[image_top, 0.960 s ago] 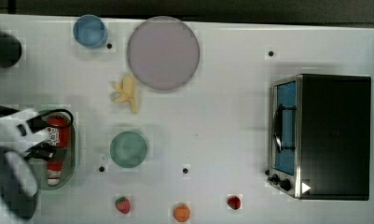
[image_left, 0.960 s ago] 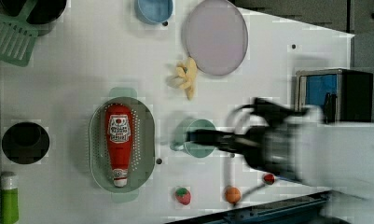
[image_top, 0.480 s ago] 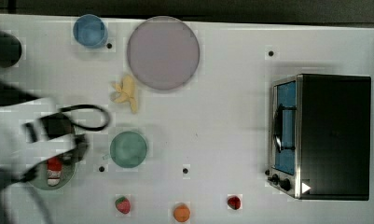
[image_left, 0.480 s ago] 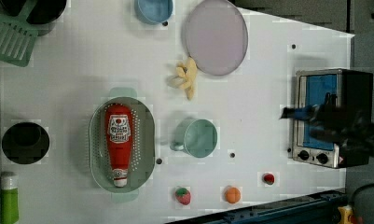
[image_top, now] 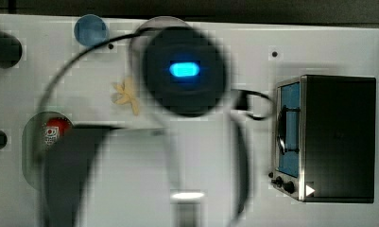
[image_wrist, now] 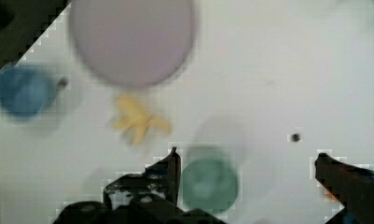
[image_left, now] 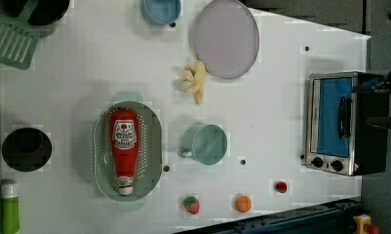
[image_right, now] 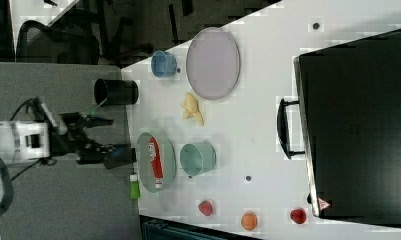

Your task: Pick Ketchup from the table and place it in strainer.

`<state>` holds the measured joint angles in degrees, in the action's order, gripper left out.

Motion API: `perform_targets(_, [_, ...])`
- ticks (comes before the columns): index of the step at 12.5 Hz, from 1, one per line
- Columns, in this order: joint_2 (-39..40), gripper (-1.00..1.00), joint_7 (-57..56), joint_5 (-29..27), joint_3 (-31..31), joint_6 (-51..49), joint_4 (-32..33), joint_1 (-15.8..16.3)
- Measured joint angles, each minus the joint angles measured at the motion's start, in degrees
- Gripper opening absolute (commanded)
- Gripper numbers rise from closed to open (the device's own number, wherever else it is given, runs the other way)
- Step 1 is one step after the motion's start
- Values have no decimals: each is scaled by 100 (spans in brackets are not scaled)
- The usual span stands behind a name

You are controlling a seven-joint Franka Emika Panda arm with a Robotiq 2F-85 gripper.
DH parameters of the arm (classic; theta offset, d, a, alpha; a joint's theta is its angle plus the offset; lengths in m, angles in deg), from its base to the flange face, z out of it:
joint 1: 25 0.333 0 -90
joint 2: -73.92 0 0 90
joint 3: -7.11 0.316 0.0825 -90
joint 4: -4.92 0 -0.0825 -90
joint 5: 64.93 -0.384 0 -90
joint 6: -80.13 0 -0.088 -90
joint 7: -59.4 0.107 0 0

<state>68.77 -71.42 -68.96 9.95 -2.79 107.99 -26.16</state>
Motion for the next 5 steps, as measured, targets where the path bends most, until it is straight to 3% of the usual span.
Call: perform_targets(5, [-20, 100, -128, 386, -588, -52, 17, -373])
